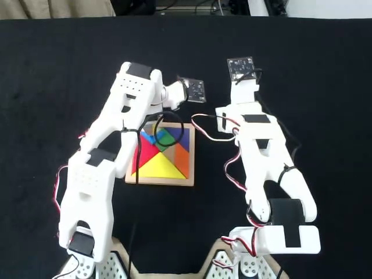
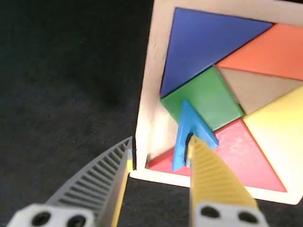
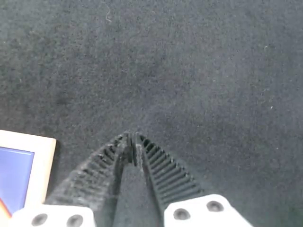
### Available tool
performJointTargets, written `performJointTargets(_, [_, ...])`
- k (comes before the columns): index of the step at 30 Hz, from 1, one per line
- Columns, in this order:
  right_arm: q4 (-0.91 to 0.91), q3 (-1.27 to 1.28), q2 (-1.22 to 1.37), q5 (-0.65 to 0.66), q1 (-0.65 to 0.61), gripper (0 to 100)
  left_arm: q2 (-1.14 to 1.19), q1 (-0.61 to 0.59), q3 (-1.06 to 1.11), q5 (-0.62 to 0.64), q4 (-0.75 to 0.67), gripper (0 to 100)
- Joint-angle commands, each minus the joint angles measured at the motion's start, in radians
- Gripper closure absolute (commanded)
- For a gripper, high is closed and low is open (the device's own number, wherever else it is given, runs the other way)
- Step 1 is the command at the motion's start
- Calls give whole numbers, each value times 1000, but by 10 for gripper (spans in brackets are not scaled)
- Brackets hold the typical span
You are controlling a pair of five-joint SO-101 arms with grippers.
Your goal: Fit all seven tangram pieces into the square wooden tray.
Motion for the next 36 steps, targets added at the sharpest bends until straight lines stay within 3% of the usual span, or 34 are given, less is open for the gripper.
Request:
performJointTargets(1, [-14,-21,-4,-2,11,987,9,-38,-62,8,-12,815])
performJointTargets(18, [-14,-19,-4,0,-9,987,9,-41,-93,14,-9,815])
performJointTargets(28, [-14,-19,-4,0,-6,987,-12,-10,-328,17,287,818])
performJointTargets(36, [-12,-18,-4,0,-8,987,25,-42,-208,14,212,819])
